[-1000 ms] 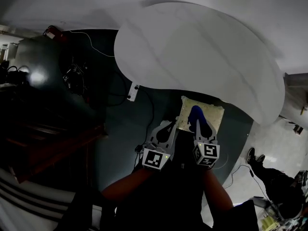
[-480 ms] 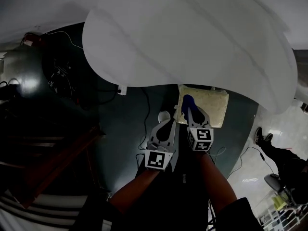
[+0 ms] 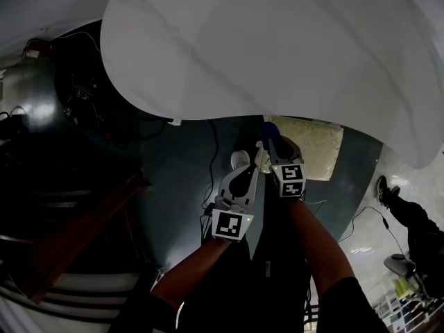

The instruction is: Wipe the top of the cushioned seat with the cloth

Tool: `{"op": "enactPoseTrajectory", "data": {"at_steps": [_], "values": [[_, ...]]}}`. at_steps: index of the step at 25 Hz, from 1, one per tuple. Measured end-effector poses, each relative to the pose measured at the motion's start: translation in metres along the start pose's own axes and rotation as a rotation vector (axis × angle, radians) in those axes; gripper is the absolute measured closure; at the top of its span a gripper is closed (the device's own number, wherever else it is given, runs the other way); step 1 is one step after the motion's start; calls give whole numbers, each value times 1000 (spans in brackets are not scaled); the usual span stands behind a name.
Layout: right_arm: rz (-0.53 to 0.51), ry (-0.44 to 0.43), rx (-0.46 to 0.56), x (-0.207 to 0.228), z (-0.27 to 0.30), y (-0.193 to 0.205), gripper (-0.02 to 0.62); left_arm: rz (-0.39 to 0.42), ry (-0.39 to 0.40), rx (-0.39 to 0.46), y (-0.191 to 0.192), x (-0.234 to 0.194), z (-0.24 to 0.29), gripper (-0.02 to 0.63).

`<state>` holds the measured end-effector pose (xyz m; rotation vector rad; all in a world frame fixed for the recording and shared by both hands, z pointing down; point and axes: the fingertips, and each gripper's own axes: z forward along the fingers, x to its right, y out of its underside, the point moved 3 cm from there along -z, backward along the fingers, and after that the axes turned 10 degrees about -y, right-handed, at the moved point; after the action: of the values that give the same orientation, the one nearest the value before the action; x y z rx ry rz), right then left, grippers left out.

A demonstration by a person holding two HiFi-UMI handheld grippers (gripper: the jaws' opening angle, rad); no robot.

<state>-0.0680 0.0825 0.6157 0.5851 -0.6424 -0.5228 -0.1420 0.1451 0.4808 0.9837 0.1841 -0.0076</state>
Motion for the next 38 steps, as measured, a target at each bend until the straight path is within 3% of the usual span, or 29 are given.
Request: {"op": "enactPoseTrajectory", "data": {"at_steps": [14,20,38], "values": [[99,16,-102,55,58,60,509,-18,4,-57,25,18,8,589],[190,53,-147,83,58,83,509,-39,-12,-87,33,31,16,589],[178,93,-148,121,31,94,499,42,42,-134,37,61,22,588]]}}
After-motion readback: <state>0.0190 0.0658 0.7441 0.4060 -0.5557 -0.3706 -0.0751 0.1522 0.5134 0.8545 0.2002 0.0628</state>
